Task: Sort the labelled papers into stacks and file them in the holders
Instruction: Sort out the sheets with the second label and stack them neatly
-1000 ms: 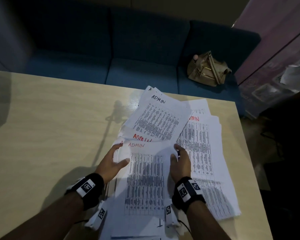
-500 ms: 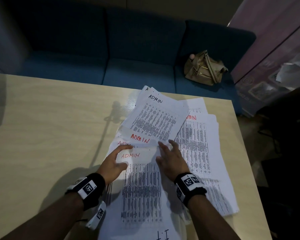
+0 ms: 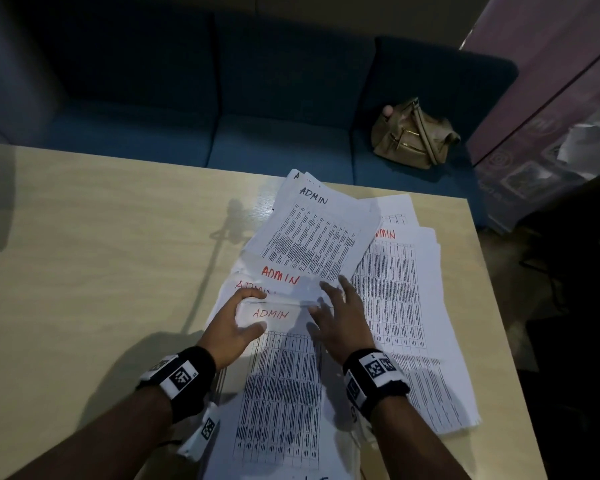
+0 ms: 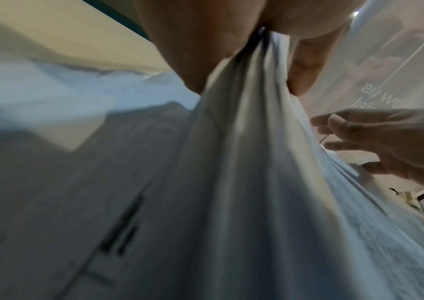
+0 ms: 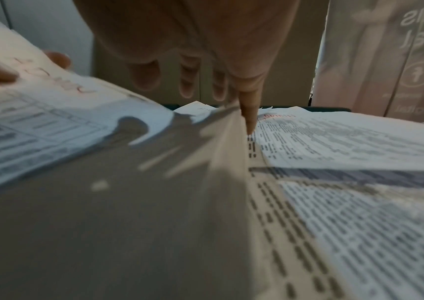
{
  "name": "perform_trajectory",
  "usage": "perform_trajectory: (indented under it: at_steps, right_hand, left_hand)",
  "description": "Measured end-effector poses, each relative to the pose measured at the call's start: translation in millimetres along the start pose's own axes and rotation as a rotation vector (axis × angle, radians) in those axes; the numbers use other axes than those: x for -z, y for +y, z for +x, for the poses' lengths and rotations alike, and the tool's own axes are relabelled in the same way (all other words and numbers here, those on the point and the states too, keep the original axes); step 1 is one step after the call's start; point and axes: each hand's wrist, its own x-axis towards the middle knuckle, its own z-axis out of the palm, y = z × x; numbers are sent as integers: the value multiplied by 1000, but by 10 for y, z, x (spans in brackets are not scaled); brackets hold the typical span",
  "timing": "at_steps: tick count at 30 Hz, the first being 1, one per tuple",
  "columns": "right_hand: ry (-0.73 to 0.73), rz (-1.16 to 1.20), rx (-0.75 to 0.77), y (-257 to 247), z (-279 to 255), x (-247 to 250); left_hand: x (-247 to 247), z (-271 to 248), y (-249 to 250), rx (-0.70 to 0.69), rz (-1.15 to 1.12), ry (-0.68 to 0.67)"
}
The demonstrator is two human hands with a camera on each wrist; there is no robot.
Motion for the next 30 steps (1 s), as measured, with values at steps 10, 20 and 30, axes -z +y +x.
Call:
perform_trajectory:
  at_steps: [10, 20, 30]
  right_hand:
    - [-164, -79, -19, 124, -21, -45]
    - [226, 0, -764, 1173, -23, 230]
    - [355, 56, -831, 1559, -36, 469]
  left_hand:
    - [-159, -71, 28, 108, -90, -104]
    - [-32, -64, -38, 170, 128, 32]
    - [99, 24, -168, 229, 146, 59]
